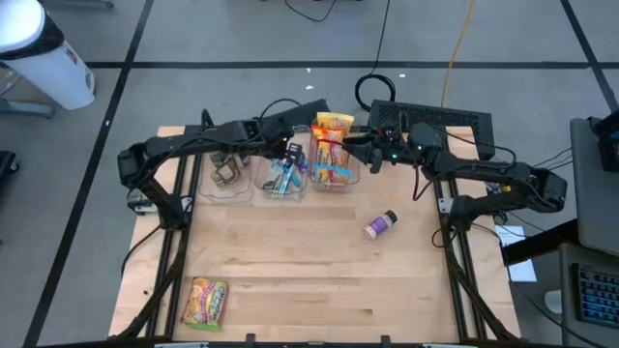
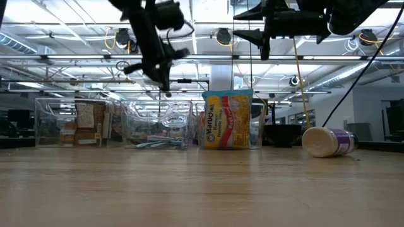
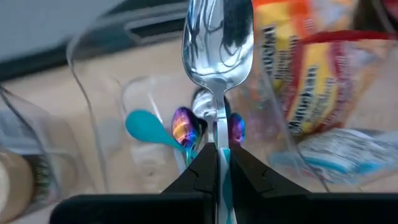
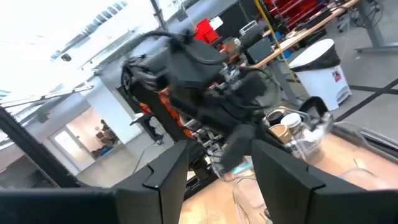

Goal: Pick & Place Food Item
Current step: Put the blue spoon into the middle transparent bin

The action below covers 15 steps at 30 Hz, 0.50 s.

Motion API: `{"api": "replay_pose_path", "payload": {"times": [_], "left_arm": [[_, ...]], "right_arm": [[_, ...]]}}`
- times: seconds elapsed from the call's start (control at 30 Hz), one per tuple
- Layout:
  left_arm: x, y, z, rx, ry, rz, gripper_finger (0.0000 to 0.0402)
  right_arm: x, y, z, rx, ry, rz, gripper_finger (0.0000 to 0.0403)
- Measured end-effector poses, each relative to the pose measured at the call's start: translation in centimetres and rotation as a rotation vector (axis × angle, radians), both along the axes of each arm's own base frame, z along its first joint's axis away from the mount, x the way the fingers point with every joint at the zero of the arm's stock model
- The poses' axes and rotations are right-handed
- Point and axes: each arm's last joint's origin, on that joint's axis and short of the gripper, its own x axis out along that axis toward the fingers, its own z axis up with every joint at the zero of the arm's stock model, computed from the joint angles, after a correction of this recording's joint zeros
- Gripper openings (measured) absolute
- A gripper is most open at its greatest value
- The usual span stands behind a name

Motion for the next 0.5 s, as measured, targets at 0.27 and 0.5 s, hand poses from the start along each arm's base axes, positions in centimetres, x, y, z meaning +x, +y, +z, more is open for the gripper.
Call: {"api": "replay_pose_path", "payload": {"times": [0.27, 0.5], "left_arm": [[-0.3, 0.6, -3.7, -0.09, -0.114, 0.107, 0.002], [1.1, 1.0, -6.2, -0.15, -0.127, 0.137, 0.002]], "right_arm": [[0.0, -0.1, -0.8, -0.058, 0.084, 0.016, 0.0168], [0.0, -0.1, -1.8, -0.076, 0.19, 0.018, 0.0169]]}}
